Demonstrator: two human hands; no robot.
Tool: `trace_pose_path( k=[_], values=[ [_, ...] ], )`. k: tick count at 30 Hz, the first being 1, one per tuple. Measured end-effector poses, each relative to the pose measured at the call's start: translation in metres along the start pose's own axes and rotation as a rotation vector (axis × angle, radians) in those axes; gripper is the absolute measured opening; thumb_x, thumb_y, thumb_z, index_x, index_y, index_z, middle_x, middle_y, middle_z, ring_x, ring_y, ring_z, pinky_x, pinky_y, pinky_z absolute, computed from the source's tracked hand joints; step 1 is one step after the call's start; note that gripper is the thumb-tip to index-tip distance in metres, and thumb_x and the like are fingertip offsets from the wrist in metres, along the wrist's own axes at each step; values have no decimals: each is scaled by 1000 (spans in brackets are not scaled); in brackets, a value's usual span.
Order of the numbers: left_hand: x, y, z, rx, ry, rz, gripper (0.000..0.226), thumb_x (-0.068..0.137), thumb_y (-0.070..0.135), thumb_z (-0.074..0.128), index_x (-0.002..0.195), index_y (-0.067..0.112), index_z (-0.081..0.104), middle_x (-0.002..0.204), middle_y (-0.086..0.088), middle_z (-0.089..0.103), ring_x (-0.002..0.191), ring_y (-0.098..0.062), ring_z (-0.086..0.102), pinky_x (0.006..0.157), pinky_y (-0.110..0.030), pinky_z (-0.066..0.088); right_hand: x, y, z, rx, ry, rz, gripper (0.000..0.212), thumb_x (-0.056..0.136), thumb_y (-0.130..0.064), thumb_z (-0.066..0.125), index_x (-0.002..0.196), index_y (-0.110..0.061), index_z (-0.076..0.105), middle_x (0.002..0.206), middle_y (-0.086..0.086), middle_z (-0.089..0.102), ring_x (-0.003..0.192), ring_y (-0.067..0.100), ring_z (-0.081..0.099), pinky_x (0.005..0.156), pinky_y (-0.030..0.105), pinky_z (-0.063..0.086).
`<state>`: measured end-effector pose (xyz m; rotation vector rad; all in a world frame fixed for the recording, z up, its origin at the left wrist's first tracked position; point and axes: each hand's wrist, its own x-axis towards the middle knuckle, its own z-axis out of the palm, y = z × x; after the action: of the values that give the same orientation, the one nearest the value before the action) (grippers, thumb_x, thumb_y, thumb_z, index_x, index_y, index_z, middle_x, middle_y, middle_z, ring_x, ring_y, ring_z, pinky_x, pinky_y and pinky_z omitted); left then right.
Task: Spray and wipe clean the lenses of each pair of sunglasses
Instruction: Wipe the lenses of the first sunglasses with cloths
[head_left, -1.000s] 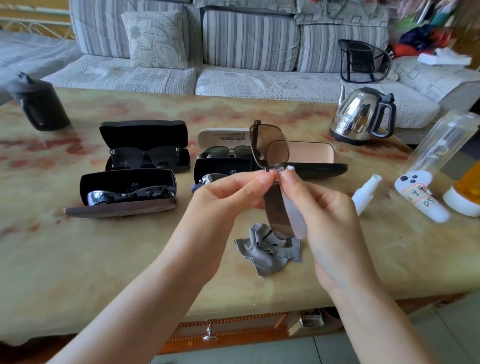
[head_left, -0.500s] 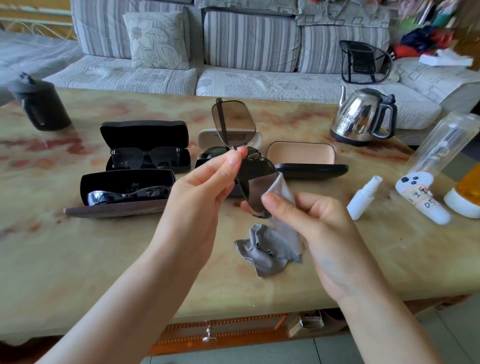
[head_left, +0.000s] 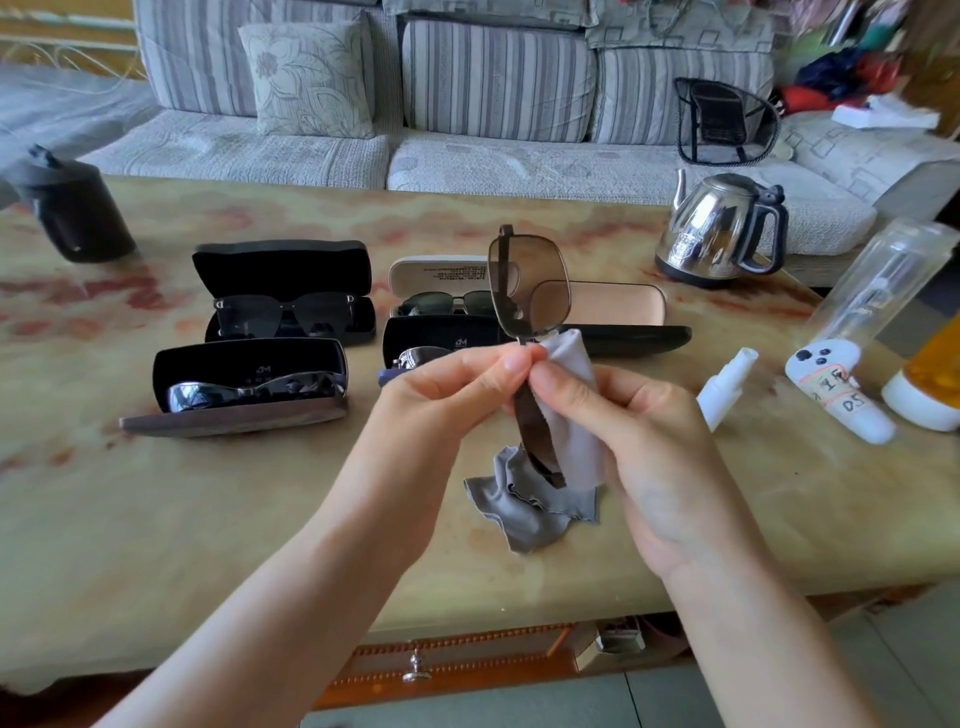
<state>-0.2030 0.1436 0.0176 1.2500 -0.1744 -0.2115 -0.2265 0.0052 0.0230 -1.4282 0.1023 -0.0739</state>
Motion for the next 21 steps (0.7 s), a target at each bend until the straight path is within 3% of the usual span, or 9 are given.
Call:
trace_pose_path(
  k=[4,5,8,10,14,18,21],
  values=[
    [0,2,2,-93,13,-27,21,70,28,65,79,16,79,80,2,71,78,-8,63,76,-16,52,-1,0,-1,-80,-10,-6,43,58,-34,77,88,-2,76,89,19,75,87,35,72,84,43,56],
    [1,3,2,-109,28,-25,19,69,27,64,77,18,79,79,3,72,76,-6,64,73,-14,51,-1,0,-2,-110,-19,-3,43,58,-36,77,85,-3,76,86,18,75,82,33,72,78,40,56],
    [4,9,-3,-107,106,5,18,68,29,63,74,25,80,87,9,75,88,-1,66,83,-17,47,-3,-2,-3,-157,-62,6,22,60,-35,76,61,-13,72,58,3,67,55,11,61,56,17,46],
    [5,11,-5,-102,129,16,18,68,30,63,74,28,79,91,13,74,93,2,65,83,-18,43,-3,-1,-4,-155,-83,4,17,62,-32,76,53,-19,69,51,-5,61,50,7,55,52,12,43],
    [1,8,-1,-76,116,41,17,68,33,63,73,31,79,87,14,74,85,4,66,84,-19,42,-1,2,-7,-139,-100,-6,18,60,-32,76,65,-15,74,62,0,67,62,12,62,59,13,48],
    [-1,4,1,-24,54,14,21,69,33,65,80,23,79,88,5,75,83,-3,67,81,-21,45,2,6,-7,-28,-91,23,38,60,-31,77,88,-6,77,90,14,76,92,24,72,87,29,57],
    [0,4,0,-10,54,3,23,66,35,67,81,22,79,89,5,75,83,-2,67,86,-24,44,3,5,-3,44,-63,12,35,64,-27,75,90,-3,76,91,16,75,90,25,73,88,33,57]
  ],
)
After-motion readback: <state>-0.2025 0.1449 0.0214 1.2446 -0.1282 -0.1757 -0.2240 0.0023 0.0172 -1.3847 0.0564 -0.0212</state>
